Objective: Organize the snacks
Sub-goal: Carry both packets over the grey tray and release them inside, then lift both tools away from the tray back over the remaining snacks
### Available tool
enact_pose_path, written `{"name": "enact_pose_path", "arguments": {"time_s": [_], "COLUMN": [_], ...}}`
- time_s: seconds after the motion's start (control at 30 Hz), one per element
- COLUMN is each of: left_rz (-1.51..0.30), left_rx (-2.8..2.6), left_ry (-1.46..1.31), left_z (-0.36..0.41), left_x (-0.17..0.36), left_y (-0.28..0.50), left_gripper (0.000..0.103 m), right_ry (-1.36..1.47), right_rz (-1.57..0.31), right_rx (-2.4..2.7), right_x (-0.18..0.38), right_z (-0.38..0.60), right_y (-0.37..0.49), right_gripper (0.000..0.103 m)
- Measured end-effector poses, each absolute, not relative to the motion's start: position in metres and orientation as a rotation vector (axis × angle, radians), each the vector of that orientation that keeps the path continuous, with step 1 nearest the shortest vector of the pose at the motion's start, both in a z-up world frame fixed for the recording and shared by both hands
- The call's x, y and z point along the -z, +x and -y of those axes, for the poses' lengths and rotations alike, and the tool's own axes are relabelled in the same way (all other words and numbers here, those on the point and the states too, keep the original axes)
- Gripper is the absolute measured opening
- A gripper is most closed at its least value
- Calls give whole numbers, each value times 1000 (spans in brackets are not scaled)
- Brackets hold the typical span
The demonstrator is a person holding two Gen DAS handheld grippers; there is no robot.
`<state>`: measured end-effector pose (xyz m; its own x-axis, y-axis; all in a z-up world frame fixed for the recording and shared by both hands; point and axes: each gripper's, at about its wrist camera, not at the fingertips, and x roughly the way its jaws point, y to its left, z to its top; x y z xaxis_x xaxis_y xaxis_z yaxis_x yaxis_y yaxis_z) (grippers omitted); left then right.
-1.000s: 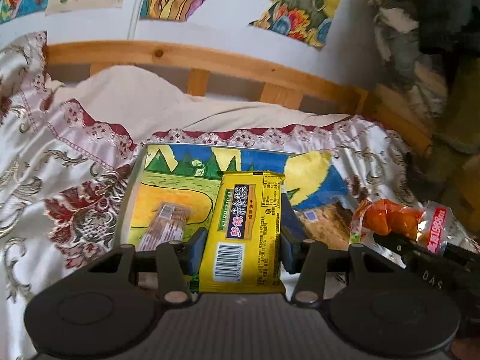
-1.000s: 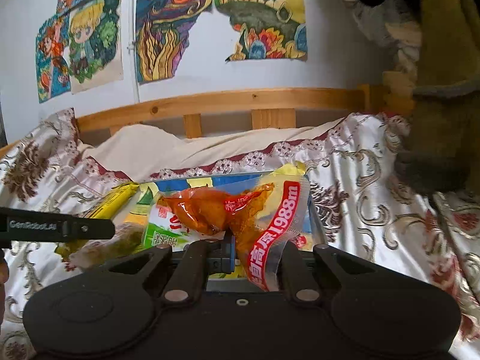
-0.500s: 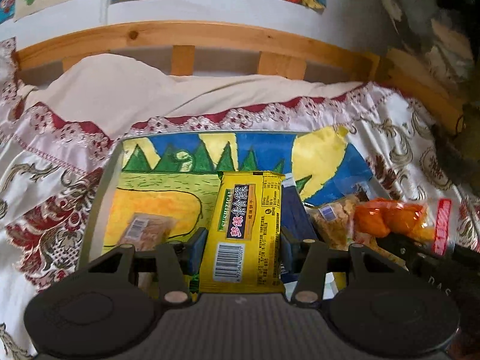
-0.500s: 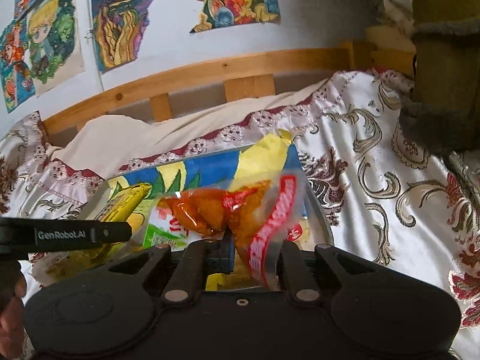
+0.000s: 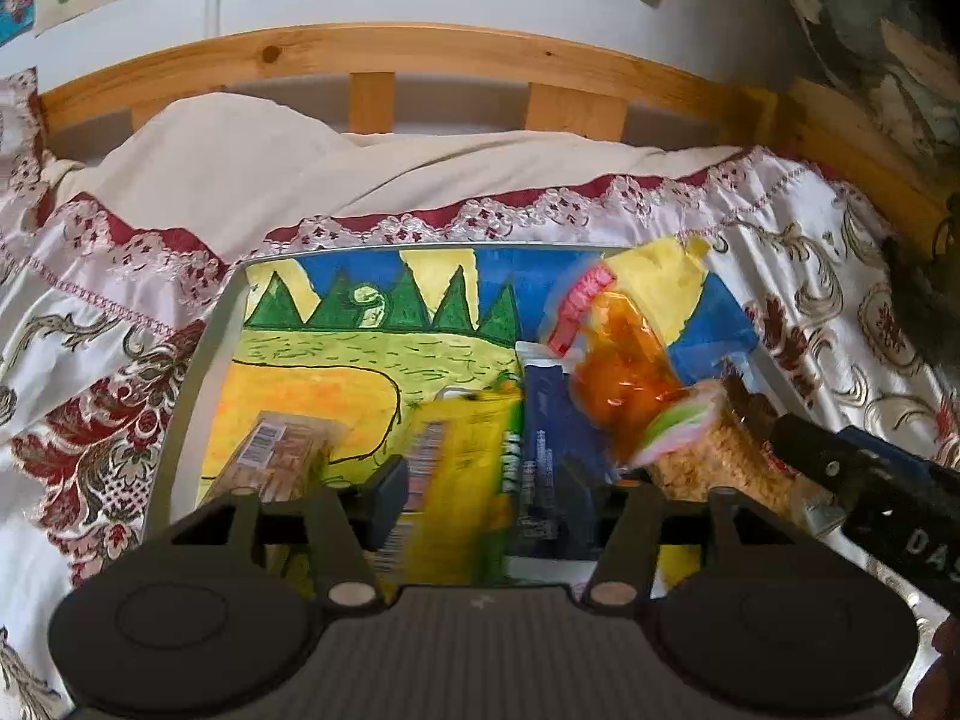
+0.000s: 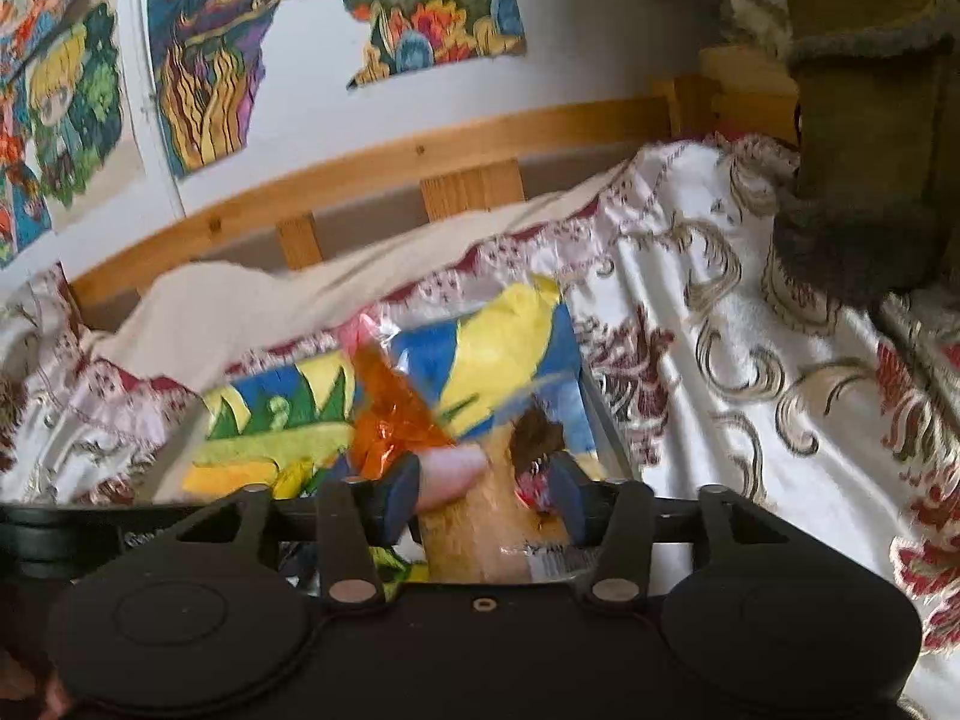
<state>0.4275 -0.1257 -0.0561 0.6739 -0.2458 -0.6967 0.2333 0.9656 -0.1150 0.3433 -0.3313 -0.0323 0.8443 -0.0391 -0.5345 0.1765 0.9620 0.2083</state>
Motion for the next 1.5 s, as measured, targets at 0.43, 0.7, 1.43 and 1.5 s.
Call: {"name": "enact_pose_path", "arguments": {"time_s": [0.43,0.7,1.43,1.5], "left_rz": [-612,-494,-539,-546], "left_rx": [185,143,76,66], "left_ry": [-120,-163,-73,-74], "left_z": [100,77,23,18], "left_x": [7,-17,-15,-11], "left_y": [364,283,102,94], "left_gripper": [96,102,102,103], "right_ry": [212,219,292,272], "right_rz": [-419,-353,-505,-515], "right_rx": [153,150,175,175], "right_x": [-15,-50,-50,-48], "right_z": [335,332,287,281], "right_y": [291,213,36,29], "right_gripper": [99,102,102,102]}}
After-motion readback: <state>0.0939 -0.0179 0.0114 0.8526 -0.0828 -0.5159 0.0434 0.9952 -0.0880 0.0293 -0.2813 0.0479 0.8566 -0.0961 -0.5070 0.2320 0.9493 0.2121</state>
